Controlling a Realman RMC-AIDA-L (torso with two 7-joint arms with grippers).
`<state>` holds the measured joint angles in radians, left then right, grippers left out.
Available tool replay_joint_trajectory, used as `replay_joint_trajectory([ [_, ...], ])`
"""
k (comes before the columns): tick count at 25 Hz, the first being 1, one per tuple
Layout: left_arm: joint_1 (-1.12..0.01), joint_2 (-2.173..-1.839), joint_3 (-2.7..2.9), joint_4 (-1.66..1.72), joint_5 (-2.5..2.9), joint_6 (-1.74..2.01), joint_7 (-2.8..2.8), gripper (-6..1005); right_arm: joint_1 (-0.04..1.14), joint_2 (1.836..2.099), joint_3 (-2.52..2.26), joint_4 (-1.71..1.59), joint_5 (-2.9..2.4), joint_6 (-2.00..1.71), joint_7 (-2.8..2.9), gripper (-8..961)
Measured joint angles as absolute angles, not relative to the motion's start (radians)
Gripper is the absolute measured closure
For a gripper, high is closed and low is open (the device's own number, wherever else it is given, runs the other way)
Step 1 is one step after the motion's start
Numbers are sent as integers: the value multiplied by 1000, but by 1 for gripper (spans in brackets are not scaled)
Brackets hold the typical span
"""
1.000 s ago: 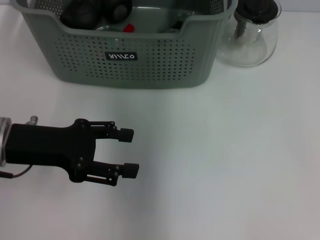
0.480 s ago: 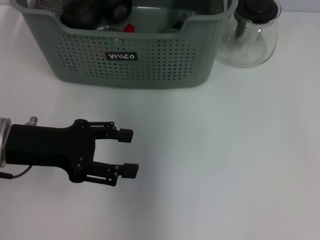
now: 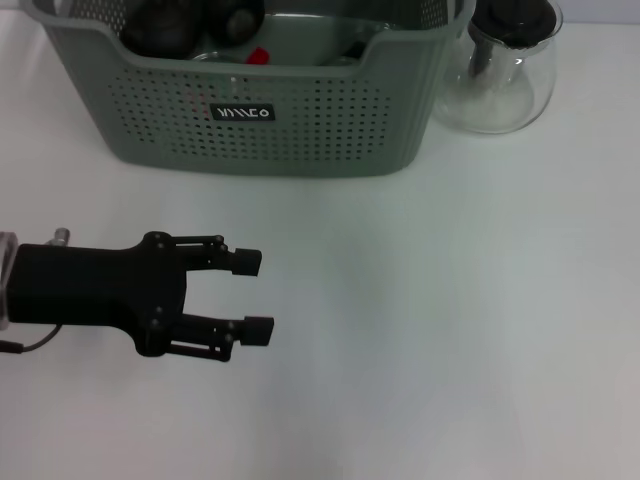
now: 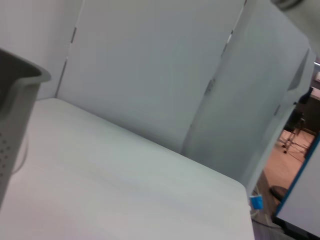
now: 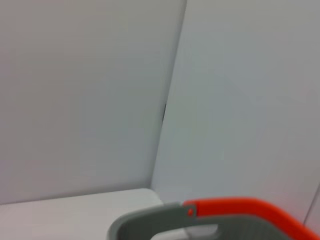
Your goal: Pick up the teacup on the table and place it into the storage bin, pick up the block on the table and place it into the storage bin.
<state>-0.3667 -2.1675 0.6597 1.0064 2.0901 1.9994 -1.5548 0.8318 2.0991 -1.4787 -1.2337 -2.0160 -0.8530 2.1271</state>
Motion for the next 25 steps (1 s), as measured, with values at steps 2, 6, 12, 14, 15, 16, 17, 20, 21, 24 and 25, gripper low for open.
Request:
replay_joint_trajectory([
  [2,-366,-2167,647,1006,2089,1998,-1557,166,724,2097,-1460,-1326,-1974,-919,2098,43],
  [6,-364,-2166,625,1006,2098,1979,-1556,166,602,2092,-1379,-1370,-1922,-1130,2032,45],
  [12,-368,-2158,619,956,2141,1910,-1531,164,529,2085,-1244,-1253,-1935,-1469,1909,47],
  [14,-380,-2156,624,930,2159,1881,-1525,165,530,2076,-1219,-1197,-1967,-1517,1894,50],
  [15,-384,-2155,625,921,2166,1871,-1521,167,535,2072,-1210,-1162,-1992,-1530,1891,51],
  [16,-393,-2154,629,898,2178,1850,-1512,168,546,2068,-1204,-1122,-2020,-1529,1890,53],
  [17,-400,-2152,629,877,2185,1833,-1500,170,559,2064,-1199,-1080,-2050,-1525,1888,53],
  [20,-424,-2141,630,806,2191,1792,-1459,171,614,2060,-1181,-953,-2120,-1477,1873,53],
  [21,-429,-2138,630,787,2191,1784,-1447,171,627,2060,-1178,-927,-2132,-1466,1863,53],
  [24,-444,-2133,630,751,2192,1750,-1427,171,671,2066,-1171,-850,-2151,-1417,1819,54],
  [25,-447,-2133,633,746,2193,1739,-1424,171,678,2069,-1171,-838,-2152,-1405,1808,54],
])
